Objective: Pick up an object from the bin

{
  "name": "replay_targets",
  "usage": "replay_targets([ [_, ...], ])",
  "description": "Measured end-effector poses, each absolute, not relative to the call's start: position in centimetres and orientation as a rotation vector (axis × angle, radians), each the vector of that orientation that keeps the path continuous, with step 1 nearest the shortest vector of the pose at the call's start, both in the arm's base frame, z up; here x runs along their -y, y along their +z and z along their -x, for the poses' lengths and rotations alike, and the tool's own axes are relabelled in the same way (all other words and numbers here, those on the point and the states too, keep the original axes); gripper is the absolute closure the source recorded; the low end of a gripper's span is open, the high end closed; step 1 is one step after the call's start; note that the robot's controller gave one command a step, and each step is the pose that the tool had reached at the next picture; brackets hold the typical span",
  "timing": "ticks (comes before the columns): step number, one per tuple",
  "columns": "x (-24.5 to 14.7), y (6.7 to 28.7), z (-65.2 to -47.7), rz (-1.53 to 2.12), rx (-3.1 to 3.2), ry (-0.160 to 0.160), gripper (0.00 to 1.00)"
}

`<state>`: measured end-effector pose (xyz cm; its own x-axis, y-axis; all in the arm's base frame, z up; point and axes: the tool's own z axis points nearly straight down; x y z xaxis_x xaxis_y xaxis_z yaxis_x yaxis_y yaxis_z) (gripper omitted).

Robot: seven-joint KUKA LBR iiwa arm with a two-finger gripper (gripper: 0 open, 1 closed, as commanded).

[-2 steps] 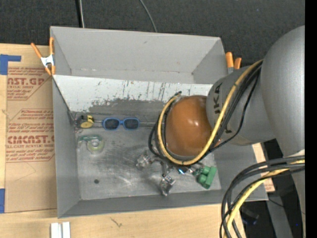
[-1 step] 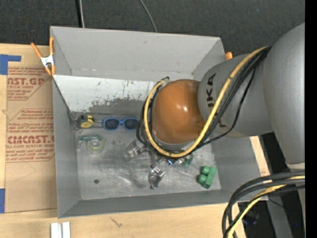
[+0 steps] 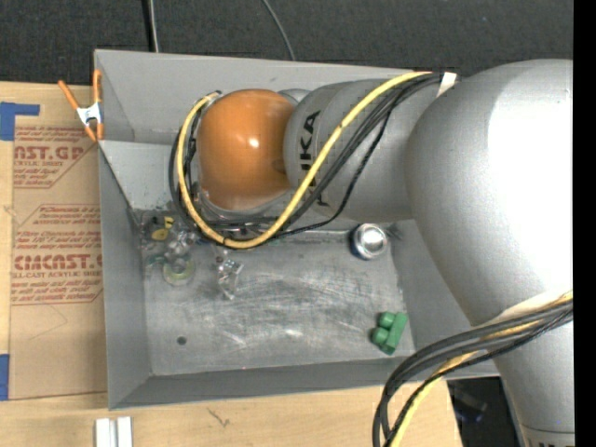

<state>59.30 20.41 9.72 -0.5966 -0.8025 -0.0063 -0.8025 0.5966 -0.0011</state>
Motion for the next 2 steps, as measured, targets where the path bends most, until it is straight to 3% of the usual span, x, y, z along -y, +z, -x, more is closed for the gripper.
replay_targets([
  [1, -23.5, 8.0, -55.9, 1.836, -2.539, -0.01, 0.0],
  [2, -20.8, 8.1, -49.1, 1.87, -2.491, -0.001, 0.0],
])
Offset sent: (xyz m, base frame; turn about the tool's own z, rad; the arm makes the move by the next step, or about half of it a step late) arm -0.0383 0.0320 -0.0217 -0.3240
